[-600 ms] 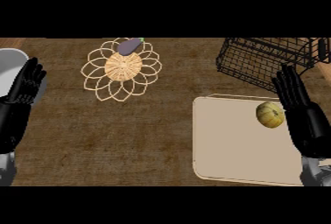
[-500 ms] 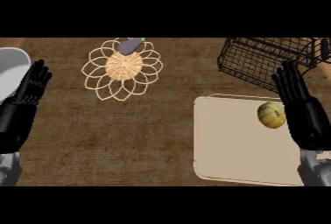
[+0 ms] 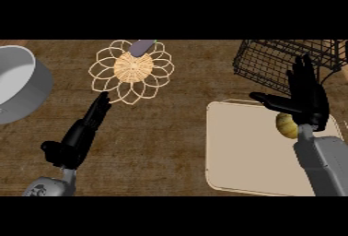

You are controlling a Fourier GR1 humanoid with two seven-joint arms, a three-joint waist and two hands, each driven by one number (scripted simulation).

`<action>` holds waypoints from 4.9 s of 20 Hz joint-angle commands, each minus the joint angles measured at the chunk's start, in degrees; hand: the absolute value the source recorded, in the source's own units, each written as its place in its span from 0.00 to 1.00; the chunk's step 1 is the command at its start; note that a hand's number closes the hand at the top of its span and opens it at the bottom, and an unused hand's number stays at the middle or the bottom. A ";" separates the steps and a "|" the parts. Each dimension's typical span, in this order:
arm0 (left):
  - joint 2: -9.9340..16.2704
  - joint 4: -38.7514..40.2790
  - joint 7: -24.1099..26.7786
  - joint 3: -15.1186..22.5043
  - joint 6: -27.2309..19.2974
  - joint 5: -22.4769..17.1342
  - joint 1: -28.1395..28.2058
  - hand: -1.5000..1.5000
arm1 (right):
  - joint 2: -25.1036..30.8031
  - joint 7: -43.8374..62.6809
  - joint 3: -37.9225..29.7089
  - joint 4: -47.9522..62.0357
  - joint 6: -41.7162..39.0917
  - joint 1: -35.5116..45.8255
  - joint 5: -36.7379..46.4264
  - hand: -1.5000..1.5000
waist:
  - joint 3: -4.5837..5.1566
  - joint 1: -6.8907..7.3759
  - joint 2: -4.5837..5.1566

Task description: Pick the squash from the tray and place it in the tiered basket

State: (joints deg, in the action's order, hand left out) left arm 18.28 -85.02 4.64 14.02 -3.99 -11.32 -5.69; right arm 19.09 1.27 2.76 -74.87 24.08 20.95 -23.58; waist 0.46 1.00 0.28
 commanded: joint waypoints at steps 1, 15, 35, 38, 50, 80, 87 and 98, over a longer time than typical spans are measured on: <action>-3.51 8.92 0.68 -0.49 1.31 0.28 -4.71 0.50 | -4.08 -5.46 -2.31 11.24 0.33 6.33 1.24 0.00 | -0.47 -0.58 0.11; -4.05 6.86 1.54 0.20 0.71 0.94 -0.43 0.50 | 34.89 34.90 18.44 0.96 -29.39 10.92 16.50 0.00 | 0.05 -0.84 -0.62; -4.96 9.13 1.70 -2.70 3.49 2.45 -3.09 0.50 | 30.10 63.51 21.28 -9.39 -40.59 16.21 19.19 0.00 | -0.41 -0.69 -0.21; -4.42 8.68 2.74 -3.06 5.30 1.72 -0.99 0.50 | 31.80 62.02 19.62 -4.95 -44.82 15.98 17.99 0.00 | -0.41 -0.58 -0.20; -6.34 9.45 2.95 -5.12 5.86 4.20 -1.14 0.50 | 21.69 62.12 16.13 -5.61 -41.51 9.08 26.62 0.00 | -0.43 -0.89 -0.30; -9.77 5.64 -0.86 -8.28 9.21 8.84 0.32 0.50 | 6.40 35.21 4.39 8.59 -34.90 4.07 48.70 1.00 | -0.47 -0.66 -0.26; -8.96 4.66 -1.28 -9.94 9.88 8.22 -0.52 0.50 | 20.60 21.93 -1.46 9.64 -36.67 -4.93 50.63 1.00 | -0.53 -1.56 -0.31; -9.38 5.47 1.83 -10.00 10.30 8.62 1.41 0.50 | 34.68 -6.54 -17.90 28.24 -27.23 -7.50 46.56 1.00 | -0.58 -0.72 -0.25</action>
State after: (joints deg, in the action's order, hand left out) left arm 8.17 -78.46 5.80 4.24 5.35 -2.40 -5.24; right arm 52.30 0.94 -9.06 -50.63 -4.03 11.39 27.66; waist -0.12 -0.22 0.13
